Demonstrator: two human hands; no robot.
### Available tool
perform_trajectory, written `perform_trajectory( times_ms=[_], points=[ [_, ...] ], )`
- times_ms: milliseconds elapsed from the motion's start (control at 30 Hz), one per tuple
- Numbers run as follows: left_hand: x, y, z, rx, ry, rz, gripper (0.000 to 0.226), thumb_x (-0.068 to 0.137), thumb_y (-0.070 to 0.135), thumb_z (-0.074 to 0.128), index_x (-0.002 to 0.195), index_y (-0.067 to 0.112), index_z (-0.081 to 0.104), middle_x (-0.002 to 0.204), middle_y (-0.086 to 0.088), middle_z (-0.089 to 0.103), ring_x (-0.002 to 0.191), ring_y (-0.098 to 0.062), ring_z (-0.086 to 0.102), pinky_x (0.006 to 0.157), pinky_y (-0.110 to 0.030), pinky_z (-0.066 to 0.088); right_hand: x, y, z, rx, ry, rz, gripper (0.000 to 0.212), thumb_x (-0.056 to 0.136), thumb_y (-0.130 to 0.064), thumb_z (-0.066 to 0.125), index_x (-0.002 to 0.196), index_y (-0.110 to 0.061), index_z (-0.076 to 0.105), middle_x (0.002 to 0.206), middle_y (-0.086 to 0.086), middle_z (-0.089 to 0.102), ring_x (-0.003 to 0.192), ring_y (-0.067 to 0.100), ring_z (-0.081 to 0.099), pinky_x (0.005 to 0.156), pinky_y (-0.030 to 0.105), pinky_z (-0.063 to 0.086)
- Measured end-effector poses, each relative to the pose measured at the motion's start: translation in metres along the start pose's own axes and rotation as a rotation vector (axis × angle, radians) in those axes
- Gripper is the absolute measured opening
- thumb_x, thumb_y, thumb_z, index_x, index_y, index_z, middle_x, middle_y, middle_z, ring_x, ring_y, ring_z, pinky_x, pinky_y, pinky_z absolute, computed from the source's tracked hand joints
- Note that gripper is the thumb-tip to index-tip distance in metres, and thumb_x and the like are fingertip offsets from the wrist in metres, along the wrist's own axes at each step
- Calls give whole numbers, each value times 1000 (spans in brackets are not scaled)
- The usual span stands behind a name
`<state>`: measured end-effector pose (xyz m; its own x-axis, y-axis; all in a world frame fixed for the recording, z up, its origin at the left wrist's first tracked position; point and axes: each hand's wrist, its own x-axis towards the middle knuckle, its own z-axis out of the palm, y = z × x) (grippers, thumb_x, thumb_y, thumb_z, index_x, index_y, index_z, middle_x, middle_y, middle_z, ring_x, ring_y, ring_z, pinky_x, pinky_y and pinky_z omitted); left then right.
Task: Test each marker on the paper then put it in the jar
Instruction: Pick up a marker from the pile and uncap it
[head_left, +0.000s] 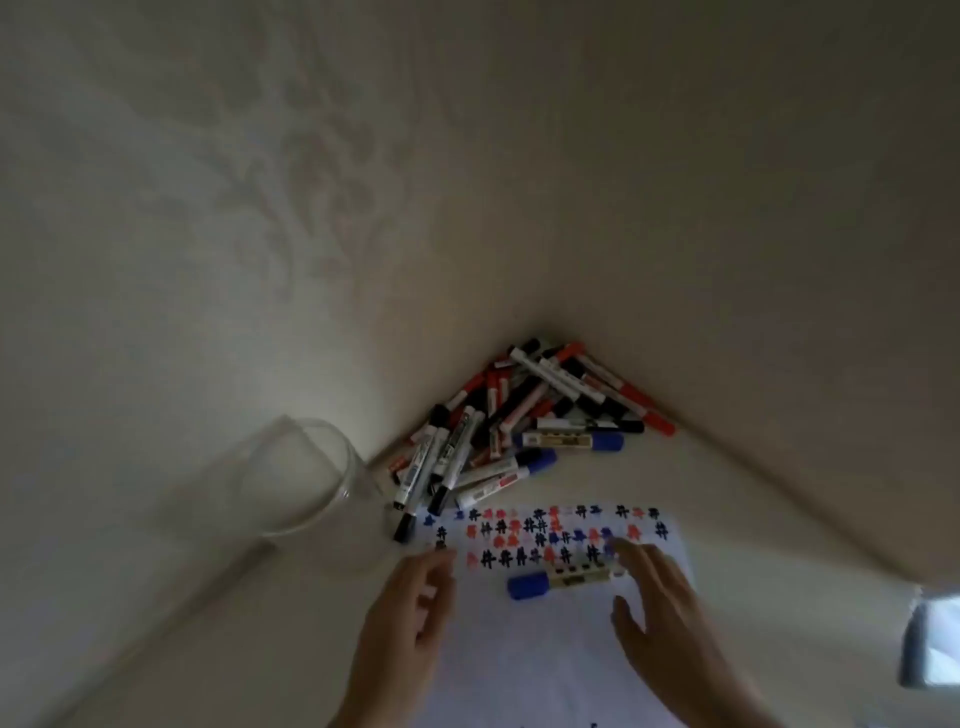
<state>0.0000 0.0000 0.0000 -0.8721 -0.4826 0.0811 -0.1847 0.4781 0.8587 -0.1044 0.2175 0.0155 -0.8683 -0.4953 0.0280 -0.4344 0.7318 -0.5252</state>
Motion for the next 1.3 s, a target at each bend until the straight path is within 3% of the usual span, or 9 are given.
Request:
perform_trajectory(
  times_ms=[133, 233, 367, 500, 700, 767, 833, 900, 1300],
  points=[
    [33, -6, 23, 155, -230, 177, 20, 94, 35, 53, 113, 42, 52, 110, 22, 52, 100, 5, 52, 82, -12, 43, 43, -13, 25, -254, -33, -337, 46, 55, -27, 73, 100, -25, 63, 94, -8, 63, 87, 13, 62, 77, 26, 55],
    [42, -22, 40, 263, -384, 353, 37, 91, 55, 45, 119, 33, 54, 111, 21, 46, 102, 5, 46, 84, -12, 40, 51, -14, 42, -333, -137, -435, 30, 53, -31, 63, 82, -25, 63, 77, -8, 59, 72, 14, 58, 67, 29, 55],
    [55, -28, 48, 398, -429, 526, 50, 85, 64, 34, 111, 27, 55, 100, 18, 40, 90, 1, 43, 74, -9, 34, 58, -13, 48, -384, -164, -484, 28, 80, -29, 56, 107, -22, 58, 103, -3, 56, 96, 17, 53, 86, 29, 42],
    [61, -25, 45, 455, -386, 593, 41, 93, 52, 38, 117, 24, 56, 108, 12, 49, 92, -2, 46, 76, -14, 38, 61, -14, 44, -288, -76, -527, 23, 80, -20, 59, 103, -19, 59, 94, -2, 56, 84, 17, 54, 77, 27, 45],
    [54, -10, 22, 299, -269, 583, 29, 95, 41, 42, 106, 19, 59, 89, 14, 56, 72, -4, 55, 60, -16, 41, 45, -11, 34, -75, 404, -287, 62, 71, -40, 73, 124, -19, 49, 113, -5, 46, 105, 15, 45, 92, 30, 39],
    [46, -6, 18, 244, -277, 550, 19, 97, 35, 45, 102, 21, 57, 76, 12, 56, 61, -6, 53, 52, -19, 39, 38, -15, 29, 399, 255, -52, 70, 71, -29, 79, 130, -15, 43, 115, -2, 51, 104, 14, 50, 90, 29, 43],
    [41, -4, 17, 246, -313, 524, 15, 97, 34, 45, 100, 22, 53, 76, 6, 59, 61, -9, 53, 55, -25, 43, 32, -22, 22, 1205, -102, 63, 39, 77, -15, 73, 110, -7, 54, 95, 10, 63, 75, 18, 61, 65, 25, 53],
    [36, -3, 17, 217, -354, 472, 9, 97, 34, 46, 99, 26, 49, 84, 2, 62, 67, -11, 56, 61, -24, 45, 29, -23, 24, 1519, -176, 109, 16, 78, -13, 69, 87, -7, 57, 83, 12, 61, 55, 13, 54, 48, 20, 46],
    [23, 13, 29, 181, -559, 389, 29, 101, 28, 41, 128, 39, 42, 84, 13, 61, 75, 1, 58, 66, -15, 42, 19, -46, 44, 1227, 8, 39, 15, 79, -13, 72, 74, -6, 60, 61, 8, 57, 49, 15, 40, 49, 27, 27]
  ],
)
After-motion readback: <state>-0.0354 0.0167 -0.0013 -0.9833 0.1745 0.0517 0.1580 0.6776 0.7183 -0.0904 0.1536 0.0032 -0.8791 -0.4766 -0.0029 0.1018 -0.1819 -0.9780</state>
